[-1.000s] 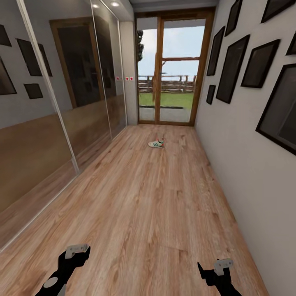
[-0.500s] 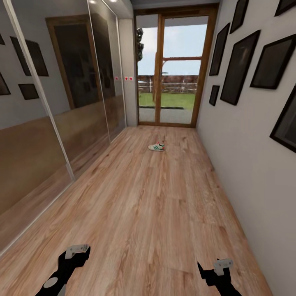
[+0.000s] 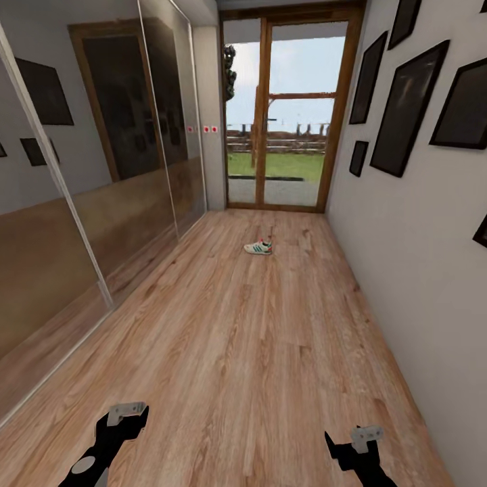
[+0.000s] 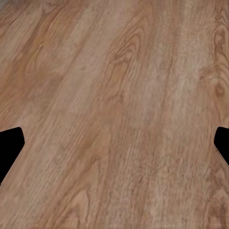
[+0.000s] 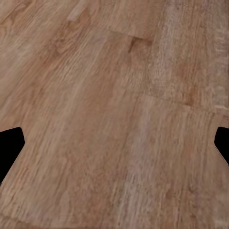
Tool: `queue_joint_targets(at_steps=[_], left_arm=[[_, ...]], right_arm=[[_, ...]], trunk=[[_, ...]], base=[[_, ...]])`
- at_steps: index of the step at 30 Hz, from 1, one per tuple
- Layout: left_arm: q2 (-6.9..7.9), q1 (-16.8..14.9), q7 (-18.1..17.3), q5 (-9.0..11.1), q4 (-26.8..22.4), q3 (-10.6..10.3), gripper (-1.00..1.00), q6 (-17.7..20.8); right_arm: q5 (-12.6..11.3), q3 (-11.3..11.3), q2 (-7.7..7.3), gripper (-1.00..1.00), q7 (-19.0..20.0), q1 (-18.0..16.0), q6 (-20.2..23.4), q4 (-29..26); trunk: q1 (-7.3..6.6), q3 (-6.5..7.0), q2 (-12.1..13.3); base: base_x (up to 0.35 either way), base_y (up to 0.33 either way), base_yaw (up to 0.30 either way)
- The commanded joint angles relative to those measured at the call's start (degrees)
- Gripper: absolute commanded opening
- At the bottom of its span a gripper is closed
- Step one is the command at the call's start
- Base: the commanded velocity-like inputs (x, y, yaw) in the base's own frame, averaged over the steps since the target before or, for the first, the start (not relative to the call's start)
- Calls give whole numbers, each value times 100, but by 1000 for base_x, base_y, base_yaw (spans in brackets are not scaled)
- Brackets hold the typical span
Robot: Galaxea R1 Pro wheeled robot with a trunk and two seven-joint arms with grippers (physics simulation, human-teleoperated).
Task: Pick up the two gym shoes and the two sandals from the corridor floor and place them onto the hallstand (shoe rack) in the corridor, making sure they are on the rack and not on the floor. Arrange them so the two gym shoes are next to each other and the two sandals are next to each other.
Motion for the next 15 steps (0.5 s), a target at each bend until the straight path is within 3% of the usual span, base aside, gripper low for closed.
queue_joint_targets(at_steps=[1, 15], left_arm=[[-4, -3, -47, 3, 5, 37, 100, -14], [-4, -4, -47, -1, 5, 37, 100, -14]], right_arm=[[-23, 38, -4, 100, 4, -4, -17, 5], [-23, 38, -1, 100, 3, -3, -17, 5]], trunk=[[2, -5, -2], [2, -5, -2]], base=[[340, 0, 0], [340, 0, 0]])
